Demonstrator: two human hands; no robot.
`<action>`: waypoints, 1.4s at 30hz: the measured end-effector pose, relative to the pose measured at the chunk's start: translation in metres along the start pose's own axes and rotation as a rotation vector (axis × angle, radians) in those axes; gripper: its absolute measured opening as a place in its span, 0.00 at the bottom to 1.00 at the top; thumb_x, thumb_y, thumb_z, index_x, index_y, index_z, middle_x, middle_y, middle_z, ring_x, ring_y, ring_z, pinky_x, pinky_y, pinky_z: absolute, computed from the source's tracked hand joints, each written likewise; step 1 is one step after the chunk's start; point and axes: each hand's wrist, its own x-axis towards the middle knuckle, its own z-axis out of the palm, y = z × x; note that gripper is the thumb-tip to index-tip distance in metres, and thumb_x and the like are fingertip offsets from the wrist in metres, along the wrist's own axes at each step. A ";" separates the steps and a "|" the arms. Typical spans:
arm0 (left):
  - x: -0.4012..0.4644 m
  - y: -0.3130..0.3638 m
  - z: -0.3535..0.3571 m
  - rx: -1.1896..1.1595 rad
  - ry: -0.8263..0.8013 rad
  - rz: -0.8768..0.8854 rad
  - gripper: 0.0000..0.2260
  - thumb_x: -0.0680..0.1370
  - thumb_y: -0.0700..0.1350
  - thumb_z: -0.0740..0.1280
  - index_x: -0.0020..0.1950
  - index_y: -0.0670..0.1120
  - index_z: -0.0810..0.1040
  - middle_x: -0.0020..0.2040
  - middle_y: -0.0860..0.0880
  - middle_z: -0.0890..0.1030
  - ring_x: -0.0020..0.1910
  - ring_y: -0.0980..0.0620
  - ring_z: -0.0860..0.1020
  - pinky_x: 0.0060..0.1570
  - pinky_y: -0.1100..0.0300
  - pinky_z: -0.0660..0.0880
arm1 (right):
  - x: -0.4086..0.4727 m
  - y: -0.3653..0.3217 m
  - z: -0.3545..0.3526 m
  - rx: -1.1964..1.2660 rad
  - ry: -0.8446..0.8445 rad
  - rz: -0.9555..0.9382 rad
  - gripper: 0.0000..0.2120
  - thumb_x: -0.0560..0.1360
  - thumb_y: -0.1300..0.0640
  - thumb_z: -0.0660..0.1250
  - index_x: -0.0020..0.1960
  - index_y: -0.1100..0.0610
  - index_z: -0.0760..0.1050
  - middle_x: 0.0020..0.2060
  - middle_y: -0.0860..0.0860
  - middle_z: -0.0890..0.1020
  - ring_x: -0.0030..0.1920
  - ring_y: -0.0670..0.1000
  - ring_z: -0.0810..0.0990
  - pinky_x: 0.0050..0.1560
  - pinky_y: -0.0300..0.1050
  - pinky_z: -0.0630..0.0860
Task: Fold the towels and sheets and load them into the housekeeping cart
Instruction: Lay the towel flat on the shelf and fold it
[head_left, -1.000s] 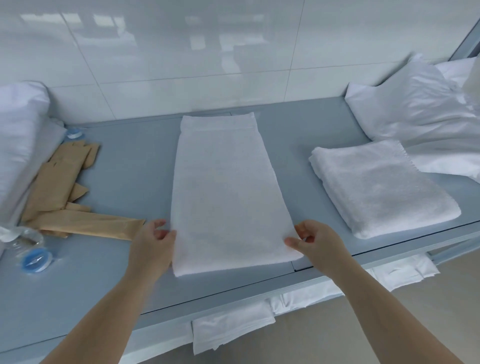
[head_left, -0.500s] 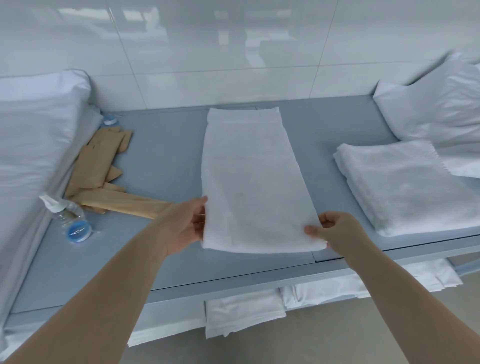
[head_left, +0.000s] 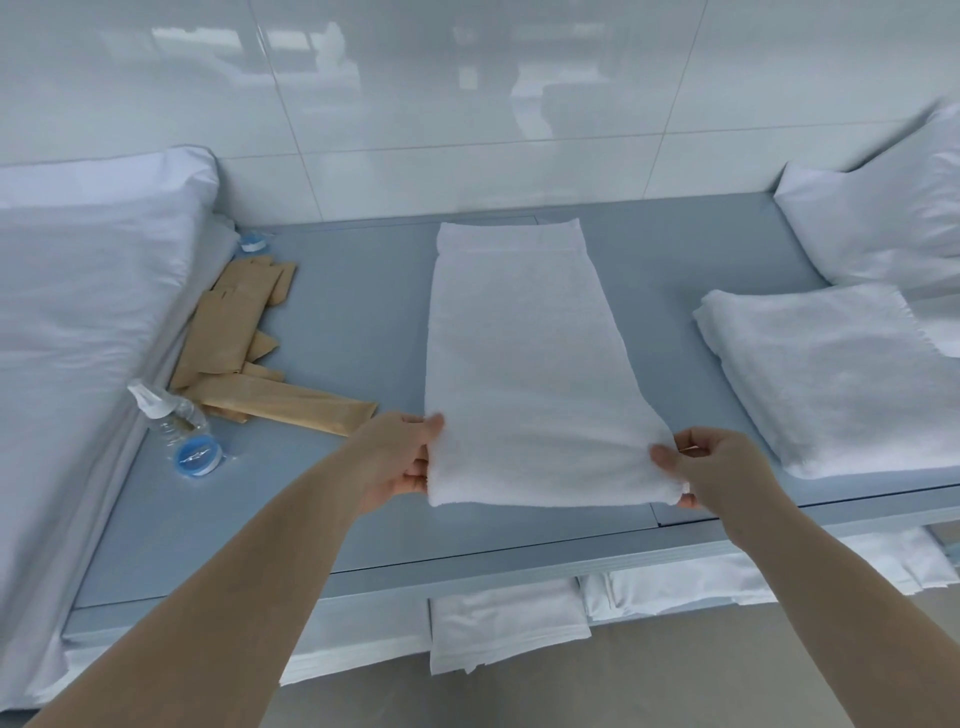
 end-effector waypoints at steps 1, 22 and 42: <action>-0.003 -0.001 -0.004 0.004 -0.024 -0.027 0.13 0.83 0.46 0.59 0.58 0.39 0.78 0.48 0.42 0.85 0.47 0.45 0.84 0.44 0.53 0.79 | -0.001 0.001 0.001 -0.001 -0.007 0.007 0.05 0.73 0.63 0.72 0.40 0.64 0.78 0.38 0.60 0.79 0.39 0.57 0.77 0.41 0.52 0.80; -0.024 -0.037 -0.015 0.238 0.068 0.223 0.11 0.72 0.43 0.75 0.53 0.49 0.80 0.49 0.49 0.84 0.43 0.55 0.80 0.41 0.62 0.72 | -0.017 0.010 0.011 0.019 0.013 -0.025 0.03 0.73 0.59 0.72 0.43 0.56 0.78 0.37 0.56 0.81 0.32 0.56 0.76 0.33 0.47 0.80; -0.032 -0.029 -0.016 -0.197 0.109 -0.027 0.08 0.78 0.43 0.68 0.52 0.39 0.78 0.50 0.39 0.83 0.42 0.45 0.83 0.34 0.53 0.80 | -0.022 0.004 0.016 0.106 -0.076 0.128 0.09 0.74 0.58 0.71 0.44 0.65 0.77 0.37 0.56 0.74 0.35 0.54 0.75 0.27 0.43 0.80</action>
